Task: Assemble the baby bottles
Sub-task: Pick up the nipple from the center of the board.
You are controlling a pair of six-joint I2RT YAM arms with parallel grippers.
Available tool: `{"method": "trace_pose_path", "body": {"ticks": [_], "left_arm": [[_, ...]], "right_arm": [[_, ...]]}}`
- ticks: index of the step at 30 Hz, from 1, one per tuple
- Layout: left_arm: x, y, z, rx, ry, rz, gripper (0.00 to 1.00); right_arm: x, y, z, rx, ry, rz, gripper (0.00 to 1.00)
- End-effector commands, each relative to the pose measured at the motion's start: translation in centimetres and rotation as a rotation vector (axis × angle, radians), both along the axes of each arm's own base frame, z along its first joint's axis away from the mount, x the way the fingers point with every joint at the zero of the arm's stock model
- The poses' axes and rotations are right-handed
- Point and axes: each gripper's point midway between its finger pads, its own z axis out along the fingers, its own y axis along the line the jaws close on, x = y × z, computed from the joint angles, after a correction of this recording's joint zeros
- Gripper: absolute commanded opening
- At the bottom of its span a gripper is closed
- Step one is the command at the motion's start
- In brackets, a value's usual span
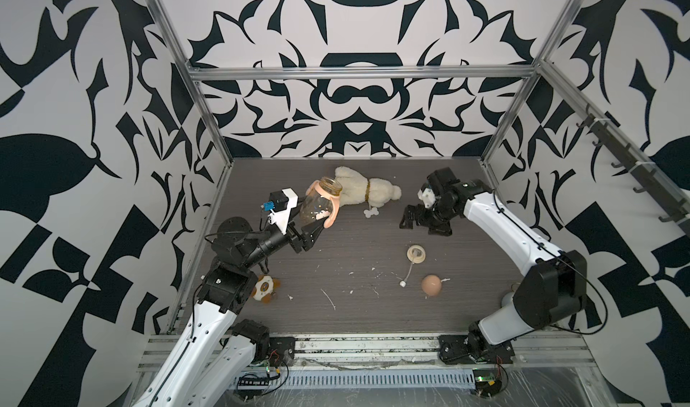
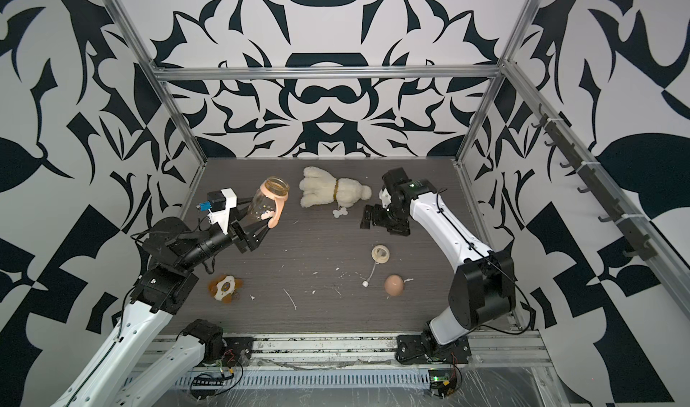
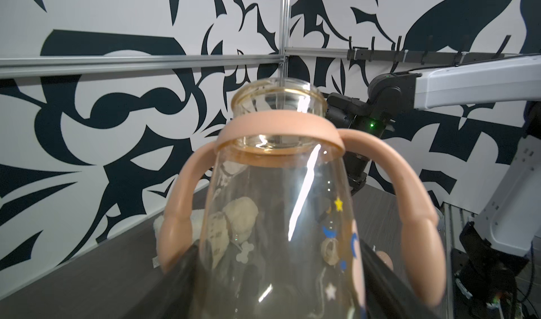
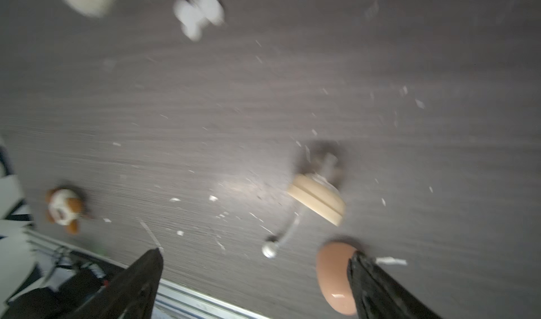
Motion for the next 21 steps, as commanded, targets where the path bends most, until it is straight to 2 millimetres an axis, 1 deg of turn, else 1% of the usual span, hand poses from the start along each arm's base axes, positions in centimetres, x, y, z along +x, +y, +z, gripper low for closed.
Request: {"method": "trace_pose_path", "body": {"ticks": [1, 3, 4, 6, 11, 14, 21], "left_arm": [[-0.6, 0.0, -1.0, 0.008, 0.004, -0.017, 0.06], [-0.9, 0.0, -1.4, 0.003, 0.007, -0.018, 0.10], [-1.0, 0.1, -1.5, 0.002, 0.005, -0.015, 0.14], [-1.3, 0.4, -1.8, 0.003, 0.002, -0.003, 0.16], [-2.0, 0.7, -2.5, 0.019, 0.005, -0.006, 0.13], [-2.3, 0.7, -2.7, 0.026, 0.010, -0.015, 0.11], [-2.3, 0.6, -2.7, 0.029, 0.006, -0.017, 0.10]], "right_arm": [[-2.0, -2.1, -1.3, -0.106, 0.056, -0.043, 1.00], [-2.3, -2.6, -2.4, -0.134, 0.086, -0.068, 1.00], [-2.2, -2.7, -2.9, -0.145, 0.092, -0.080, 1.00], [-1.8, -2.7, -3.8, -0.153, 0.099, -0.107, 1.00], [0.0, -1.7, -6.6, -0.130, 0.131, -0.152, 1.00], [0.6, -1.3, -8.0, -0.128, 0.152, -0.170, 1.00], [2.0, -0.9, -9.3, -0.135, 0.165, -0.191, 1.00]]}}
